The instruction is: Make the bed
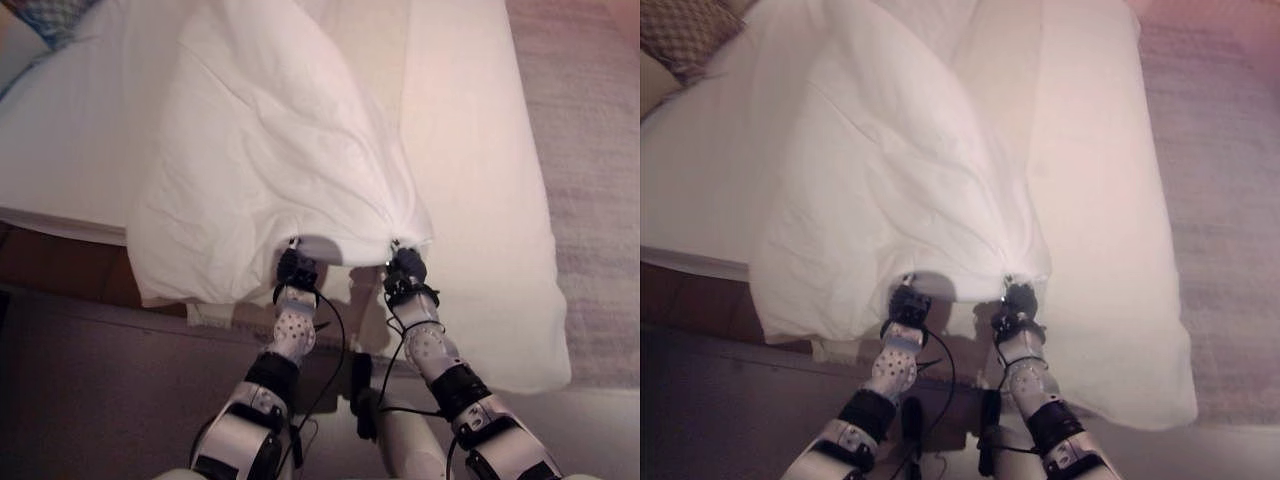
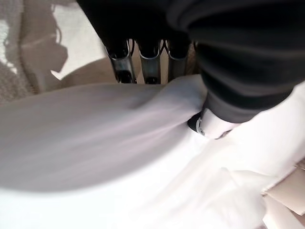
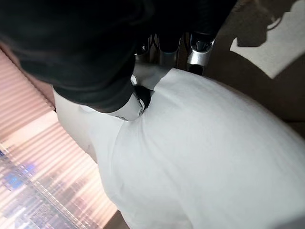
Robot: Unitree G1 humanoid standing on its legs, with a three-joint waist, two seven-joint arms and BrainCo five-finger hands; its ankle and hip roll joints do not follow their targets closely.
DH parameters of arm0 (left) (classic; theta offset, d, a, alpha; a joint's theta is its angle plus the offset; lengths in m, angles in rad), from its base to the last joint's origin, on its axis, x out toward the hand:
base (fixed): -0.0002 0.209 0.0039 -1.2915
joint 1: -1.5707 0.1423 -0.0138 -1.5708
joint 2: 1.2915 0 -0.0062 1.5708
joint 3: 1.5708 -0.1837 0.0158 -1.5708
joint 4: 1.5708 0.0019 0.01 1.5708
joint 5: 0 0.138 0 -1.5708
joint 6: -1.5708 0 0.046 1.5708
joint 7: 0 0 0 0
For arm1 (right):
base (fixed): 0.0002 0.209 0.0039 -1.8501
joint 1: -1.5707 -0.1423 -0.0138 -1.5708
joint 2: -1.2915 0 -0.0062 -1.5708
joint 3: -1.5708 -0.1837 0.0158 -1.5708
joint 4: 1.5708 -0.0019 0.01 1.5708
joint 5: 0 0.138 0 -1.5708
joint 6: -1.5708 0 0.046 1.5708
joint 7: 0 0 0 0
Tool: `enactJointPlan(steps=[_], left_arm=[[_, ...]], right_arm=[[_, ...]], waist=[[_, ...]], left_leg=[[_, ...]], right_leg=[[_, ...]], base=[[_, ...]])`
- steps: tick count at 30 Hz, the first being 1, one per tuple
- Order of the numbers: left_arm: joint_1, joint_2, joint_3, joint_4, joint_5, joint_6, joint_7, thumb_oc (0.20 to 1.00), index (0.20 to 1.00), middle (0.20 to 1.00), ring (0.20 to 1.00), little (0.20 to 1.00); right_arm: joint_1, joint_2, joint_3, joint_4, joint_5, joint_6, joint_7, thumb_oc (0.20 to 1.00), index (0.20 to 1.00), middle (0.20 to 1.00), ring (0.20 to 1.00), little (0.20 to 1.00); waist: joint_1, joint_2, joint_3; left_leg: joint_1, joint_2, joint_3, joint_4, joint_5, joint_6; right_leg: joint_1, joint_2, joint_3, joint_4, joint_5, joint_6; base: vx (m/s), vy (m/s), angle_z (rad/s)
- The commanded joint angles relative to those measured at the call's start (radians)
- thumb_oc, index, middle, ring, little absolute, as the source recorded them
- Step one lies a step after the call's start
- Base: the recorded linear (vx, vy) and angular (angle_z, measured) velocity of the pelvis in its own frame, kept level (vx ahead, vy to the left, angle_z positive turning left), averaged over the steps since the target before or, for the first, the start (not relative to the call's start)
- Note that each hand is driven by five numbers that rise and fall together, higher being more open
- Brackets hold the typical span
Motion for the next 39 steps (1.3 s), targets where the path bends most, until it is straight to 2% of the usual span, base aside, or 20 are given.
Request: enactJointPlan(steps=[1,7,8,12,15,16,17,18,19,20,21,22,23,24,26,28,31,33,36,39], left_arm=[[0.061,0.088,0.063,-0.119,0.104,-0.082,-0.071,0.2,0.2,0.2,0.2,0.2],[0.115,0.11,0.046,-0.162,0.118,-0.076,-0.107,0.2,0.2,0.2,0.2,0.2],[0.129,0.121,0.044,-0.17,0.131,-0.082,-0.114,0.2,0.2,0.2,0.2,0.2],[0.148,0.148,0.057,-0.162,0.152,-0.081,-0.123,0.2,0.2,0.2,0.2,0.2],[0.149,0.172,0.05,-0.18,0.169,-0.08,-0.131,0.2,0.2,0.2,0.2,0.2],[0.152,0.188,0.034,-0.188,0.181,-0.073,-0.142,0.2,0.2,0.2,0.2,0.2],[0.153,0.196,0.02,-0.186,0.199,-0.065,-0.148,0.2,0.2,0.2,0.2,0.2],[0.153,0.196,0.02,-0.186,0.199,-0.065,-0.148,0.2,0.2,0.2,0.2,0.2],[0.152,0.216,0.015,-0.195,0.22,-0.071,-0.15,0.2,0.2,0.2,0.2,0.2],[0.126,0.237,0.003,-0.176,0.253,-0.064,-0.133,0.2,0.2,0.2,0.2,0.2],[0.125,0.237,0.003,-0.175,0.253,-0.064,-0.133,0.2,0.2,0.2,0.2,0.2],[0.118,0.24,-0.01,-0.172,0.255,-0.061,-0.137,0.2,0.2,0.2,0.2,0.2],[0.106,0.238,-0.016,-0.165,0.254,-0.05,-0.147,0.2,0.2,0.2,0.2,0.2],[0.106,0.238,-0.016,-0.165,0.254,-0.05,-0.147,0.2,0.2,0.2,0.2,0.2],[0.116,0.234,-0.006,-0.182,0.255,-0.04,-0.143,0.2,0.2,0.2,0.2,0.2],[0.122,0.234,0.011,-0.187,0.273,-0.034,-0.13,0.2,0.2,0.2,0.2,0.2],[0.127,0.23,0.036,-0.191,0.275,-0.033,-0.122,0.2,0.2,0.2,0.2,0.2],[0.133,0.224,0.039,-0.171,0.294,-0.023,-0.117,0.2,0.2,0.2,0.2,0.2],[0.146,0.212,0.052,-0.162,0.291,-0.018,-0.125,0.2,0.2,0.2,0.2,0.2],[0.139,0.195,0.056,-0.159,0.275,-0.021,-0.132,0.2,0.2,0.2,0.2,0.2]], right_arm=[[0.121,-0.079,-0.117,0.023,-0.042,-0.047,0.011,0.2,0.2,0.2,0.2,0.2],[0.138,-0.068,-0.108,0.035,-0.038,-0.034,0.028,0.2,0.2,0.2,0.2,0.2],[0.147,-0.071,-0.099,0.043,-0.034,-0.019,0.036,0.2,0.2,0.2,0.2,0.2],[0.16,-0.067,-0.084,0.06,-0.02,0.007,0.058,0.2,0.2,0.2,0.2,0.2],[0.161,-0.058,-0.068,0.051,-0.016,0.019,0.069,0.2,0.2,0.2,0.2,0.2],[0.175,-0.046,-0.061,0.049,-0.008,0.039,0.085,0.2,0.2,0.2,0.2,0.2],[0.183,-0.042,-0.06,0.036,-0.016,0.047,0.088,0.2,0.2,0.2,0.2,0.2],[0.183,-0.041,-0.06,0.035,-0.017,0.047,0.088,0.2,0.2,0.2,0.2,0.2],[0.183,-0.042,-0.051,0.026,-0.03,0.051,0.088,0.2,0.2,0.2,0.2,0.2],[0.17,-0.019,-0.048,0.033,-0.013,0.04,0.091,0.2,0.2,0.2,0.2,0.2],[0.169,-0.019,-0.048,0.034,-0.013,0.04,0.091,0.2,0.2,0.2,0.2,0.2],[0.164,-0.015,-0.044,0.031,-0.002,0.031,0.092,0.2,0.2,0.2,0.2,0.2],[0.157,-0.014,-0.04,0.031,-0.006,0.022,0.098,0.2,0.2,0.2,0.2,0.2],[0.157,-0.014,-0.04,0.031,-0.006,0.022,0.098,0.2,0.2,0.2,0.2,0.2],[0.159,-0.025,-0.039,0.013,-0.023,0.017,0.1,0.2,0.2,0.2,0.2,0.2],[0.157,-0.023,-0.035,0.017,-0.033,0.01,0.105,0.2,0.2,0.2,0.2,0.2],[0.152,-0.029,-0.033,0.008,-0.041,0.0,0.103,0.2,0.2,0.2,0.2,0.2],[0.163,-0.041,-0.03,0.002,-0.048,-0.002,0.093,0.2,0.2,0.2,0.2,0.2],[0.19,-0.049,-0.043,0.003,-0.044,0.001,0.096,0.2,0.2,0.2,0.2,0.2],[0.212,-0.065,-0.057,-0.025,-0.035,0.001,0.095,0.2,0.2,0.2,0.2,0.2]], waist=[[0.021,0.019,-0.13],[0.033,0.011,-0.16],[0.034,0.01,-0.177],[0.043,0.023,-0.224],[0.057,0.022,-0.232],[0.052,0.002,-0.241],[0.049,-0.014,-0.244],[0.049,-0.018,-0.247],[0.051,-0.023,-0.24],[0.052,-0.006,-0.235],[0.05,-0.009,-0.237],[0.044,0.008,-0.239],[0.034,0.023,-0.245],[0.033,0.023,-0.246],[0.029,0.025,-0.259],[0.035,0.007,-0.267],[0.03,-0.008,-0.274],[0.009,0.006,-0.278],[0.0,0.02,-0.29],[-0.032,0.018,-0.271]], left_leg=[[0.031,-0.043,-0.014,0.012,-0.066,-0.022],[0.043,0.036,-0.059,0.079,-0.094,-0.035],[0.057,0.11,-0.069,0.074,-0.074,-0.046],[0.064,0.214,-0.111,0.057,-0.033,-0.096],[0.058,0.181,-0.178,0.142,-0.102,-0.113],[0.063,0.127,-0.141,0.191,-0.201,-0.096],[0.06,0.094,-0.109,0.206,-0.229,-0.085],[0.056,0.09,-0.109,0.205,-0.226,-0.084],[0.056,0.066,-0.076,0.213,-0.246,-0.068],[0.038,0.052,-0.047,0.192,-0.218,-0.048],[0.035,0.048,-0.048,0.189,-0.214,-0.047],[0.026,0.029,-0.056,0.172,-0.19,-0.034],[0.036,-0.003,-0.078,0.118,-0.153,-0.019],[0.035,-0.003,-0.078,0.115,-0.15,-0.019],[0.057,-0.039,-0.091,0.056,-0.118,-0.009],[0.079,-0.079,-0.084,0.026,-0.103,-0.003],[0.103,-0.136,-0.087,-0.017,-0.077,0.002],[0.117,-0.169,-0.116,-0.026,-0.057,0.01],[0.112,-0.187,-0.106,-0.002,-0.075,0.01],[0.071,-0.137,0.0,0.125,-0.129,-0.015]], right_leg=[[0.045,-0.03,-0.024,-0.047,0.02,0.073],[0.105,-0.086,-0.073,-0.068,0.034,0.083],[0.125,-0.135,-0.074,-0.065,0.033,0.101],[0.129,-0.216,-0.041,-0.038,0.045,0.141],[0.13,-0.26,-0.011,-0.051,0.098,0.166],[0.167,-0.329,0.009,-0.108,0.216,0.196],[0.171,-0.373,0.006,-0.143,0.321,0.212],[0.169,-0.377,0.007,-0.146,0.325,0.213],[0.142,-0.408,-0.016,-0.157,0.418,0.214],[0.118,-0.385,-0.036,-0.122,0.349,0.179],[0.114,-0.388,-0.037,-0.122,0.35,0.18],[0.114,-0.337,0.002,-0.045,0.292,0.161],[0.115,-0.215,0.053,0.035,0.146,0.121],[0.113,-0.215,0.052,0.035,0.147,0.121],[0.124,-0.085,0.044,0.077,0.034,0.086],[0.148,0.006,0.008,0.039,-0.001,0.066],[0.138,0.116,0.06,-0.046,0.003,0.048],[0.159,0.126,0.123,-0.077,0.013,0.032],[0.204,0.102,0.099,-0.133,0.023,0.035],[0.218,0.045,0.081,-0.144,0.03,0.051]], base=[[-0.02,0.027,0.25],[0.04,0.142,0.52],[0.06,0.256,0.59],[0.11,0.513,0.36],[0.03,0.534,-0.04],[0.01,0.859,-0.12],[0.01,0.691,-0.03],[-0.09,0.512,0.13],[-0.22,0.682,-0.12],[-0.22,0.679,-0.44],[-0.2,0.667,-0.56],[-0.1,0.604,-0.12],[-0.1,0.602,0.24],[-0.05,0.55,0.45],[-0.01,0.364,0.54],[-0.04,0.326,0.49],[-0.07,0.268,0.16],[-0.03,0.295,0.25],[0.03,0.2,0.34],[-0.03,0.242,0.46]])
